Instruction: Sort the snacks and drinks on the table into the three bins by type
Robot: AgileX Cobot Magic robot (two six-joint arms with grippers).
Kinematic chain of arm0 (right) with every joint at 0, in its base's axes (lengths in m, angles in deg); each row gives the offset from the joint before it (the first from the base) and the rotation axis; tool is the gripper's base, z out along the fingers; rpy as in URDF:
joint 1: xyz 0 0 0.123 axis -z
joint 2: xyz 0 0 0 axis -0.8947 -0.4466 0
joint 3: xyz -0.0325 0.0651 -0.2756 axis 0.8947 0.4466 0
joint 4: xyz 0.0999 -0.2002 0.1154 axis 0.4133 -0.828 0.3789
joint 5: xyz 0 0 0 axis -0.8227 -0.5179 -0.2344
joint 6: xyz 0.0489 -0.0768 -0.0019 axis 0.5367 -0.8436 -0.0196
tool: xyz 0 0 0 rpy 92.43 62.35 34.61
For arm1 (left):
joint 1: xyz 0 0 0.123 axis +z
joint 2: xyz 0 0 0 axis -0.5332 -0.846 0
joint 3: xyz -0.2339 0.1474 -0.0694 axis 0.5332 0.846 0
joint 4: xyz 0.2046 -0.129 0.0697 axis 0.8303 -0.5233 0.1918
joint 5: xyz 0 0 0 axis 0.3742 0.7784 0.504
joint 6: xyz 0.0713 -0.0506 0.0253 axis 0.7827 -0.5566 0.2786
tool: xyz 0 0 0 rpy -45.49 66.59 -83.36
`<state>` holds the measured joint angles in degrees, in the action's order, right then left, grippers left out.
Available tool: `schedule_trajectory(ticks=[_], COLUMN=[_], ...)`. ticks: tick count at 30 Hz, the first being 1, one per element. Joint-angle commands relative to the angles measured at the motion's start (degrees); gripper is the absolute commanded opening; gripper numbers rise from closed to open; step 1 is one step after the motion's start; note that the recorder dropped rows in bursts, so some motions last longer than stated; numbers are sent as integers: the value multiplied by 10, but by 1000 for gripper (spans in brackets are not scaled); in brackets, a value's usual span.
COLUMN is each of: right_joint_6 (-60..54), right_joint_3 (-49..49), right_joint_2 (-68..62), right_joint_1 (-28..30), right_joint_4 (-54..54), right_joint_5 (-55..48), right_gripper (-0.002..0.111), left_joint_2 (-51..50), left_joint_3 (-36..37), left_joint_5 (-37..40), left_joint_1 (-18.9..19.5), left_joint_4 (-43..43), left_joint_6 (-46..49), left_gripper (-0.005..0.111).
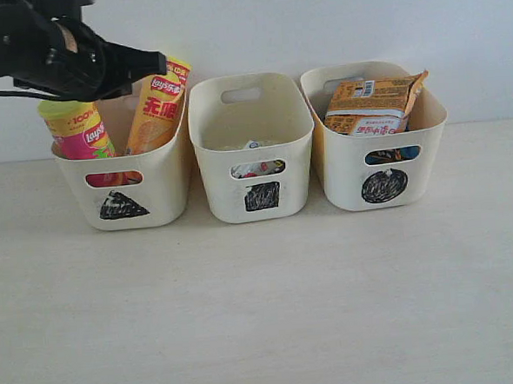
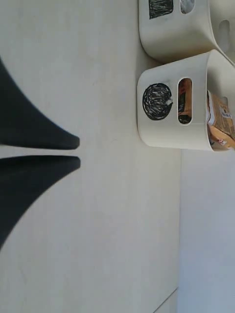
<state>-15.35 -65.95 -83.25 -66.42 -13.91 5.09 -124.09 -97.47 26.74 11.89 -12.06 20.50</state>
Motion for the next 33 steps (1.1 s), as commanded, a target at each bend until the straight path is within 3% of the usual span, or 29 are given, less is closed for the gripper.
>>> schedule_trajectory(ticks=[1,13,20,33], right_joint_6=[0,0,0,0], right_joint_3=[2,2,2,2], right_joint_2=[2,2,2,2], right_joint_1=[1,1,1,1], right_joint_4=[0,0,0,0], right_joint_5=[5,5,5,5], right_gripper=[2,2,2,2], left_joint_2=[57,250,377,622], left_joint_3=[56,292,394,531], left_joint_5=[-2,-119,-149,-185], left_joint_1=[26,117,154,161], left_joint_4=[-11,-78,-81,-90], left_joint_6=[-5,-10,-33,-38], left_gripper=[4,4,4,4])
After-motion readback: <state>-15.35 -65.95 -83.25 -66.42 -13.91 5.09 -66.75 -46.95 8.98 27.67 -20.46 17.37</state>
